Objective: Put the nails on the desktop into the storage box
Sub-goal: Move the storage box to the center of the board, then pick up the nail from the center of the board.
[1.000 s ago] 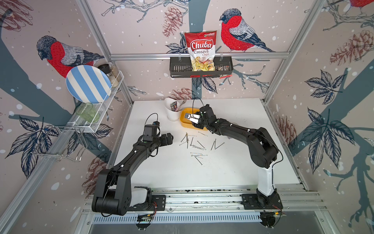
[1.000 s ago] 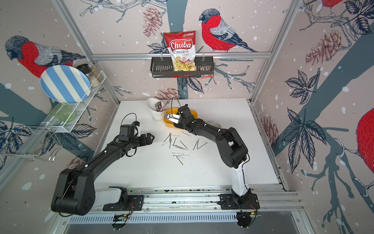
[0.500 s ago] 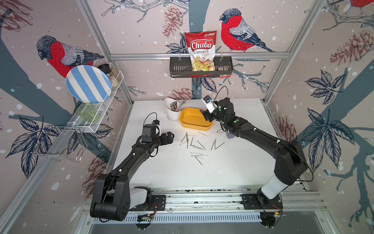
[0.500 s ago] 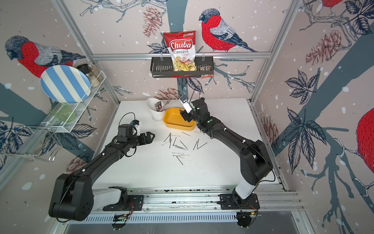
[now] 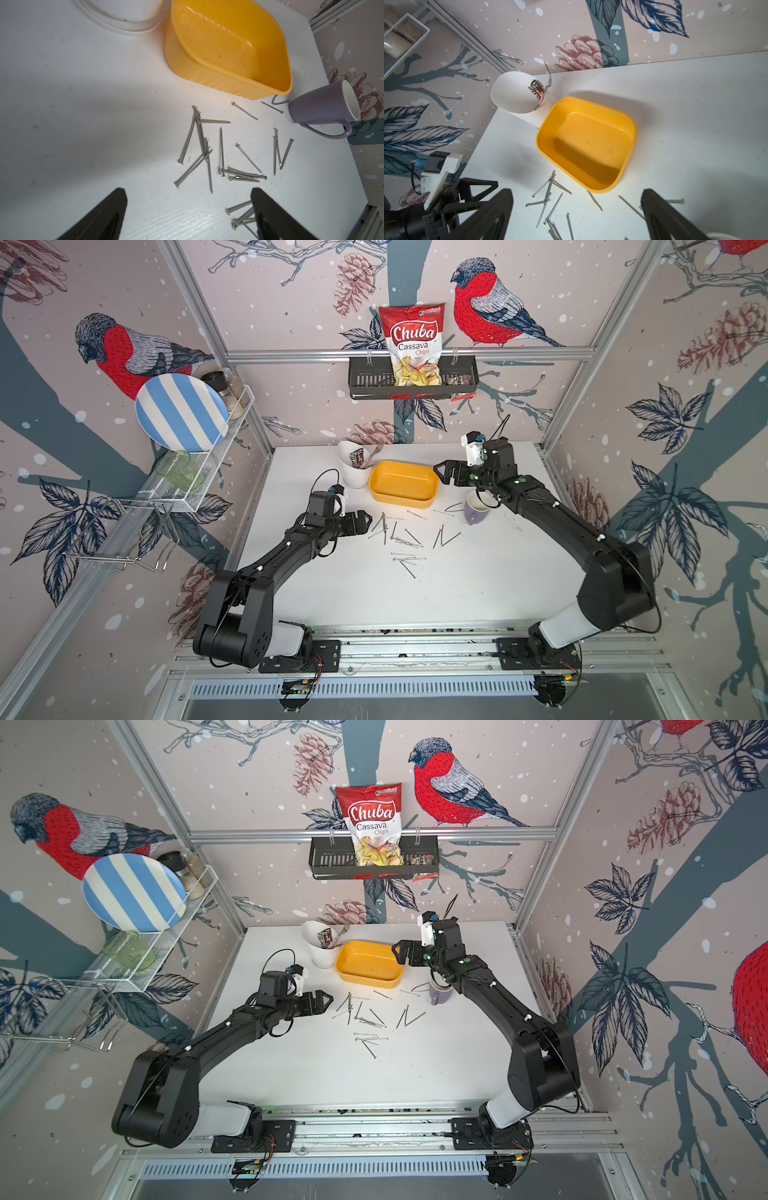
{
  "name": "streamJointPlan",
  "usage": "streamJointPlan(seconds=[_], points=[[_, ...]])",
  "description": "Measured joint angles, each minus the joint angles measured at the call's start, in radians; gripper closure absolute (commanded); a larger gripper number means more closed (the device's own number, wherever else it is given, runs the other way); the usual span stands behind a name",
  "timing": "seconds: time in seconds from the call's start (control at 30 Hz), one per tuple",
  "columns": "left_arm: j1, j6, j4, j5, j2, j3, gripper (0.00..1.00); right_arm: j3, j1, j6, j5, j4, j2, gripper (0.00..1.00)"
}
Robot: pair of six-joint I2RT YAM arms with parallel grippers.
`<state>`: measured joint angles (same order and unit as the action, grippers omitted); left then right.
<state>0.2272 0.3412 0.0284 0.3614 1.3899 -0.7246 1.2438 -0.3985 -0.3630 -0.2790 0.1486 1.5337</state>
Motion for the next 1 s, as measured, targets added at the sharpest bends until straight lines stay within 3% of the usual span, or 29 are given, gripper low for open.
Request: streamJointPlan(seconds=[0.17, 0.27, 0.47, 0.7, 1.0], points=[[0.063, 0.000, -0.002, -0.004, 0.038, -0.024, 0.05, -0.134, 0.118, -0.171, -0.086, -0.049, -0.038, 0.00], [0.111, 0.000, -0.001, -0.024, 0.051, -0.034, 0.05, -0.130, 0.126, -0.217, -0.117, -0.004, -0.026, 0.00], [0.226, -0.006, 0.006, -0.072, 0.068, -0.064, 0.05, -0.089, 0.044, -0.241, -0.023, 0.162, 0.005, 0.10], [0.312, -0.027, 0.014, -0.131, 0.079, -0.101, 0.05, -0.110, -0.088, -0.325, 0.130, 0.319, 0.068, 0.32], [0.332, -0.037, 0.039, -0.175, 0.076, -0.106, 0.05, -0.160, -0.154, -0.579, 0.230, 0.342, 0.145, 0.39]])
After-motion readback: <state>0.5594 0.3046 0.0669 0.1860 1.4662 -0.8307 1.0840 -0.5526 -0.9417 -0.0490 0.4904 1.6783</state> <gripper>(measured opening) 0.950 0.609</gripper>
